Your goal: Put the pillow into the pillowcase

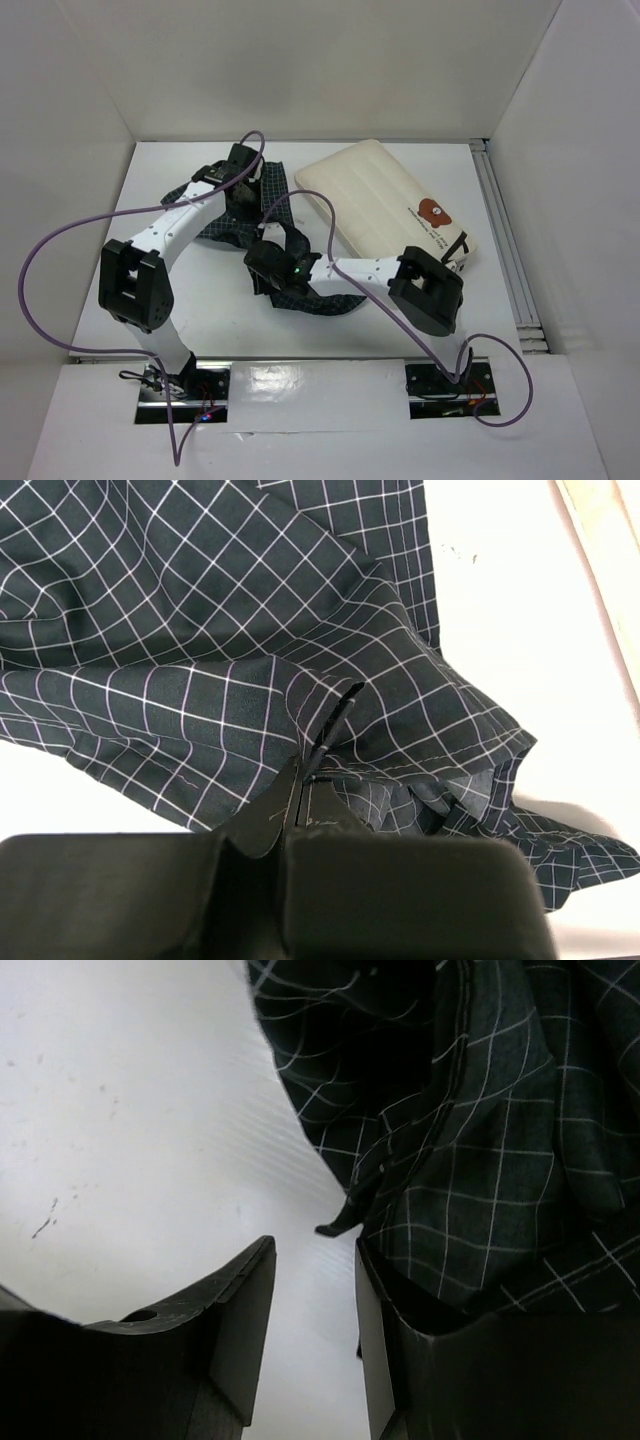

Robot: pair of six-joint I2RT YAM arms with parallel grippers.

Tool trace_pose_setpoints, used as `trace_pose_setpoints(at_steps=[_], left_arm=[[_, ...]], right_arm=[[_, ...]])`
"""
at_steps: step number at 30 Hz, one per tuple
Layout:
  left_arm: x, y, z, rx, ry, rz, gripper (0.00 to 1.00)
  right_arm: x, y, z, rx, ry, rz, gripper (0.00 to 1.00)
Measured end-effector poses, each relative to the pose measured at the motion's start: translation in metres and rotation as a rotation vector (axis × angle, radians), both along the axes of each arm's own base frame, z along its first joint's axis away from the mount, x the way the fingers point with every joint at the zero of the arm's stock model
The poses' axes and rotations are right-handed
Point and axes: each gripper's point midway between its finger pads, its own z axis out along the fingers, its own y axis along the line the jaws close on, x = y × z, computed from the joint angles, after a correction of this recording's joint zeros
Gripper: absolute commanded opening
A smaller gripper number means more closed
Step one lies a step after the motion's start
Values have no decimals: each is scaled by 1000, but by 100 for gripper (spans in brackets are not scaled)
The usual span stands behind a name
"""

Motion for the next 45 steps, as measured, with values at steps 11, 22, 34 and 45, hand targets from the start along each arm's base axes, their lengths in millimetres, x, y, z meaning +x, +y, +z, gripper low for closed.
trace_pose_setpoints(at_steps=[11, 22, 34, 45], left_arm=[[0, 0, 0, -1, -1, 0, 0], [3, 8, 0, 3, -1, 18, 0], [-57, 22, -43, 9, 269, 21, 0], [-53, 44, -20, -10, 74, 103, 0]], right_arm=[[22, 0, -20, -3, -2, -75, 0], [-29, -9, 5, -8, 9, 78, 0], [-141, -34, 28, -55, -54, 366, 55], [-148, -113, 41, -166, 15, 274, 18]])
